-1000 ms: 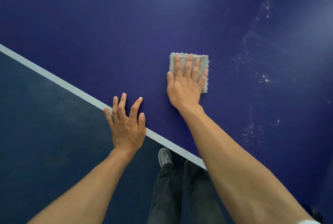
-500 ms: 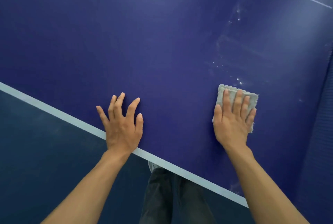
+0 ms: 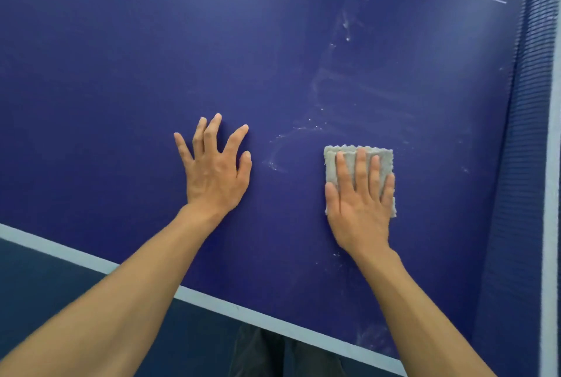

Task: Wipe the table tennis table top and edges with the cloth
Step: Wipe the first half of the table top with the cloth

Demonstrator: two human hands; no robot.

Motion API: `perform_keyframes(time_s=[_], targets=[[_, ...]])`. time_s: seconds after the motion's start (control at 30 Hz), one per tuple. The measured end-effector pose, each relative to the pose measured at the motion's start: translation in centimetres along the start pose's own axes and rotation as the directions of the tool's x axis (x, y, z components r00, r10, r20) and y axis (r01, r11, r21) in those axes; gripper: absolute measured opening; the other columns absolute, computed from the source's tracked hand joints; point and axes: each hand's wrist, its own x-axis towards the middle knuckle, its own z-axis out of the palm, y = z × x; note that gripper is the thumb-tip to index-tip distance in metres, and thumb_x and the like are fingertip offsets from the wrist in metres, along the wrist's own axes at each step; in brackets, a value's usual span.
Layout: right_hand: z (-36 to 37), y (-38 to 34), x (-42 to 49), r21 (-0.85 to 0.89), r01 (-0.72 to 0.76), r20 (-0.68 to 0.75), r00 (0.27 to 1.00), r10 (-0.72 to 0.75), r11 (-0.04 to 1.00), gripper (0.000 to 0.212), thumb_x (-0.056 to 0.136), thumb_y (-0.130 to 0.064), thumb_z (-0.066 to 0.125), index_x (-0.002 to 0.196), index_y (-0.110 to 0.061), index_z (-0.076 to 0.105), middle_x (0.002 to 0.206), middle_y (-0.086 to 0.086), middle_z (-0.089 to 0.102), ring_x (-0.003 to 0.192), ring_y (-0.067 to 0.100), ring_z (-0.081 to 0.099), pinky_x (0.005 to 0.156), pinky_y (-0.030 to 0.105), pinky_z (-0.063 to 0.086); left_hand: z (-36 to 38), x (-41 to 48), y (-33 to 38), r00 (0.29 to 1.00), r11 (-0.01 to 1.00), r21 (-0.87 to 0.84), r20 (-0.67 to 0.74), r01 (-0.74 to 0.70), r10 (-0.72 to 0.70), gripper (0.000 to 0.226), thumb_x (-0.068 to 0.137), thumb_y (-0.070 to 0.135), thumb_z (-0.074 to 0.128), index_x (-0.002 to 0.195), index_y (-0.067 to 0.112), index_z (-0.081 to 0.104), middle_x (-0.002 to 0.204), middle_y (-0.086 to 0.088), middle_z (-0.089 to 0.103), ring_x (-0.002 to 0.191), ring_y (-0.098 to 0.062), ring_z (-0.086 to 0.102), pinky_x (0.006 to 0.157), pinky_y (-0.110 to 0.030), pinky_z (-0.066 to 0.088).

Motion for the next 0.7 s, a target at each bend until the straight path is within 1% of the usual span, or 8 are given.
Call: perform_keyframes(time_s=[0.07, 0.13, 0.23, 0.33, 0.4, 0.57, 0.63, 0.7], targets=[[-0.7, -0.4, 3.7, 0.075, -0.231, 0.012, 0.973, 0.231, 0.970, 0.065, 0.107, -0.049, 0.013, 0.167, -0.032, -0.006, 0.174, 0.005, -0.015, 0.160, 0.029, -0.016, 0.127, 0.060, -0.008, 0.4, 3.7, 0.3, 1.000, 1.000, 0.025, 0.018, -0.017, 0.016, 0.051, 0.103, 0.043, 0.038, 0.153, 0.033, 0.044, 0.166, -0.009, 0.023, 0.156, -0.034, 0.017, 0.122, -0.071, 0.002], [-1.3, -2.7, 7.2, 0.132, -0.325, 0.005, 0.945, 0.328, 0.936, 0.065, 0.109, -0.048, 0.017, 0.167, -0.029, -0.008, 0.173, 0.009, -0.018, 0.159, 0.033, -0.019, 0.125, 0.064, -0.009, 0.8, 6.6, 0.3, 0.999, 1.000, 0.028, 0.043, 0.007, -0.008, 0.050, 0.105, 0.042, 0.036, 0.154, 0.036, 0.040, 0.167, -0.007, 0.022, 0.156, -0.033, 0.015, 0.121, -0.072, 0.002], [-1.0, -6.7, 8.6, 0.089, -0.085, -0.022, 0.996, 0.088, 0.992, 0.064, 0.109, -0.047, 0.014, 0.167, -0.029, -0.003, 0.174, 0.010, -0.012, 0.160, 0.035, -0.014, 0.124, 0.066, -0.007, 1.2, 8.1, 0.0, 0.998, 0.999, -0.014, 0.044, 0.052, -0.051, 0.049, 0.106, 0.042, 0.029, 0.154, 0.039, 0.038, 0.166, -0.002, 0.023, 0.156, -0.030, 0.015, 0.122, -0.070, 0.002], [-0.1, -7.7, 5.4, 0.064, 0.233, -0.037, 0.972, -0.231, 0.970, 0.059, 0.111, -0.045, 0.018, 0.168, -0.030, 0.013, 0.175, 0.010, 0.003, 0.162, 0.033, -0.003, 0.126, 0.064, 0.005, 1.0, 8.1, -0.3, 0.998, 0.997, -0.054, 0.030, 0.053, -0.051, 0.049, 0.107, 0.042, 0.025, 0.153, 0.038, 0.041, 0.165, 0.001, 0.026, 0.156, -0.028, 0.018, 0.123, -0.068, 0.002], [0.2, -6.0, 2.5, 0.072, 0.274, -0.009, 0.962, -0.274, 0.959, 0.058, 0.111, -0.045, 0.023, 0.167, -0.030, 0.016, 0.175, 0.009, 0.006, 0.162, 0.031, 0.001, 0.127, 0.062, 0.011, 0.9, 8.2, -0.2, 0.998, 0.997, -0.050, 0.039, 0.052, -0.050, 0.049, 0.107, 0.041, 0.026, 0.153, 0.038, 0.041, 0.165, 0.001, 0.026, 0.156, -0.028, 0.018, 0.124, -0.067, 0.003], [-1.3, -0.8, 2.5, 0.068, -0.069, 0.040, 0.997, 0.067, 0.995, 0.062, 0.108, -0.046, 0.013, 0.167, -0.031, 0.000, 0.175, 0.007, -0.006, 0.162, 0.030, -0.008, 0.128, 0.062, 0.002, 0.8, 8.2, -0.2, 0.997, 0.998, -0.042, 0.056, 0.056, -0.054, 0.048, 0.107, 0.040, 0.027, 0.154, 0.039, 0.040, 0.165, 0.002, 0.026, 0.156, -0.028, 0.018, 0.124, -0.067, 0.002], [-1.9, -1.4, 5.6, 0.117, -0.218, 0.050, 0.976, 0.213, 0.969, 0.062, 0.108, -0.046, 0.008, 0.164, -0.031, -0.013, 0.174, 0.005, -0.017, 0.160, 0.029, -0.018, 0.127, 0.061, -0.006, 0.8, 8.4, -0.2, 0.996, 0.998, -0.040, 0.068, 0.053, -0.051, 0.048, 0.107, 0.040, 0.027, 0.154, 0.040, 0.040, 0.165, 0.002, 0.026, 0.156, -0.028, 0.019, 0.124, -0.067, 0.001], [-2.4, -3.7, 8.9, 0.155, -0.259, 0.074, 0.965, 0.251, 0.953, 0.064, 0.109, -0.047, 0.009, 0.164, -0.030, -0.018, 0.172, 0.003, -0.024, 0.158, 0.027, -0.025, 0.126, 0.060, -0.012, 0.7, 8.5, -0.2, 0.995, 0.998, -0.037, 0.080, 0.058, -0.055, 0.048, 0.107, 0.039, 0.028, 0.154, 0.040, 0.039, 0.164, 0.002, 0.026, 0.155, -0.029, 0.019, 0.124, -0.066, 0.001]])
